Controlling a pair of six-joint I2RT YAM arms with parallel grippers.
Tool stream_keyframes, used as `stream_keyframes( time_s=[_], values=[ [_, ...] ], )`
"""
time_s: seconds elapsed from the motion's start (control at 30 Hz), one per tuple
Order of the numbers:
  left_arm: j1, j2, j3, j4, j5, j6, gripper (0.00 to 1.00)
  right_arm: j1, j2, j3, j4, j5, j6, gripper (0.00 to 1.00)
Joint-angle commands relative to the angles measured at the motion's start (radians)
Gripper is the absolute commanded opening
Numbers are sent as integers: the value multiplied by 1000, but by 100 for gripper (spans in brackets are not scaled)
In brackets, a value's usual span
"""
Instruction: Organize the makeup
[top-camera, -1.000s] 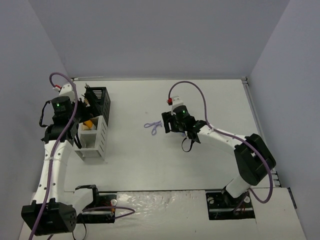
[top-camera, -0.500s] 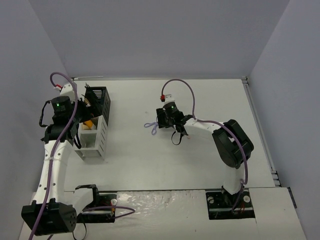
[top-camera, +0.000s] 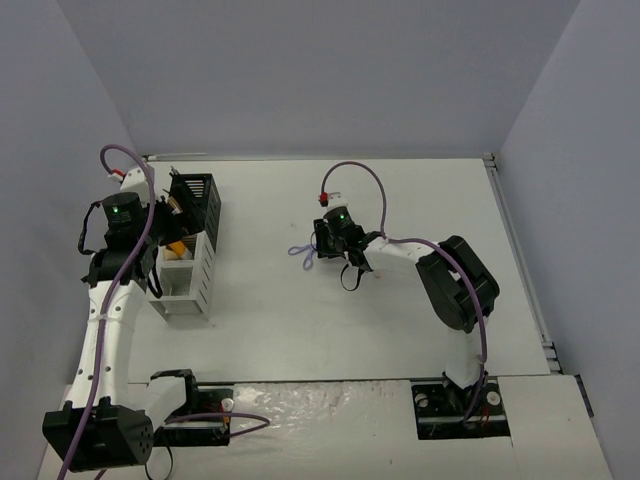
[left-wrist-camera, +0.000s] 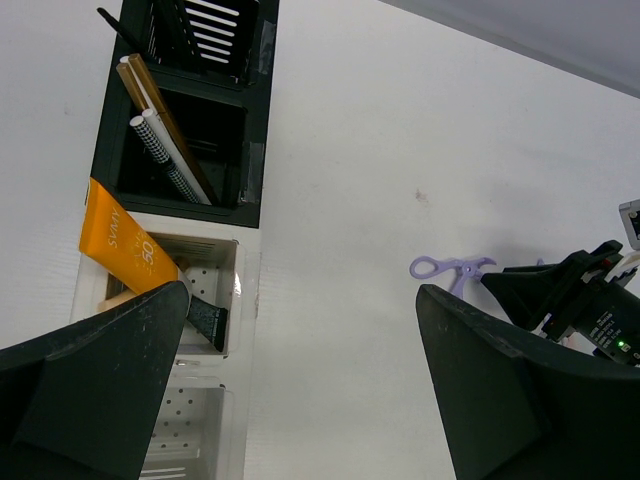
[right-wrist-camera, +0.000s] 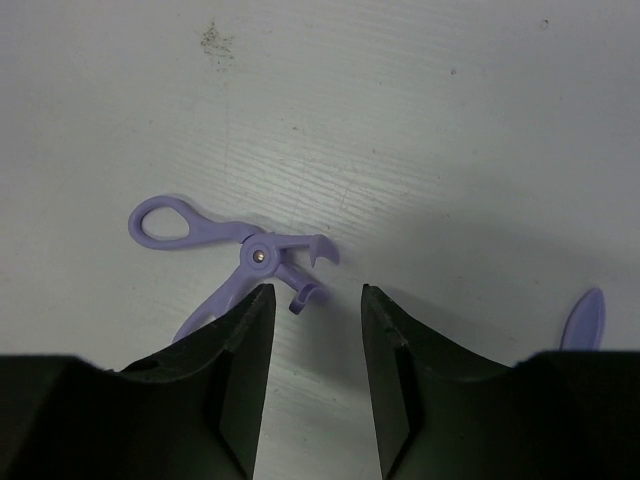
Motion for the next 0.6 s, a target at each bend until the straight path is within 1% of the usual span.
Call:
stream_keyframes(
  time_s=[0.0,0.3,0.57],
  values=[
    [7,-7,20,59,22,-14,97,5,0,40,84,7,8,34],
    [8,-5,18,61,29,-16,97,4,4,42,89,11,2,26],
    [10,-2,17,64,35,-19,97,5,7,42,75,6,8,25]
  ],
)
